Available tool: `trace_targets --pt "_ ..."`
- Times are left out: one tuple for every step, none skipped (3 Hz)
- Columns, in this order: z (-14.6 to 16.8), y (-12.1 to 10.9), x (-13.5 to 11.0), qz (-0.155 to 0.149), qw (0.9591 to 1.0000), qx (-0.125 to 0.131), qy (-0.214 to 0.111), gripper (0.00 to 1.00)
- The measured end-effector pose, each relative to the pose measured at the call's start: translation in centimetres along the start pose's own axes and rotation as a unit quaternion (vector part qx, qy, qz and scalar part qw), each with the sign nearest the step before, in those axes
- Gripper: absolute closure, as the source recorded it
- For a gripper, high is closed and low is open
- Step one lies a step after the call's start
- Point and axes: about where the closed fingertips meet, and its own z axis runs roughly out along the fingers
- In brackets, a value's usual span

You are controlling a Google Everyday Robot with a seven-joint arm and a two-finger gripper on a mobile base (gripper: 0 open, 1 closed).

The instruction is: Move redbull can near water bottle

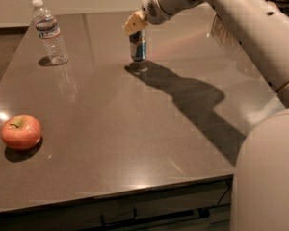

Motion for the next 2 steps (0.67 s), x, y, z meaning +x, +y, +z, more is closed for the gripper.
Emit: trace_targets --pt "0.5 2.9 -3.4 -0.033 0.9988 -0.030 -0.021 1.00" --pt "1.9 5.9 -6.2 -0.066 0.9954 -0.061 -0.032 1.00"
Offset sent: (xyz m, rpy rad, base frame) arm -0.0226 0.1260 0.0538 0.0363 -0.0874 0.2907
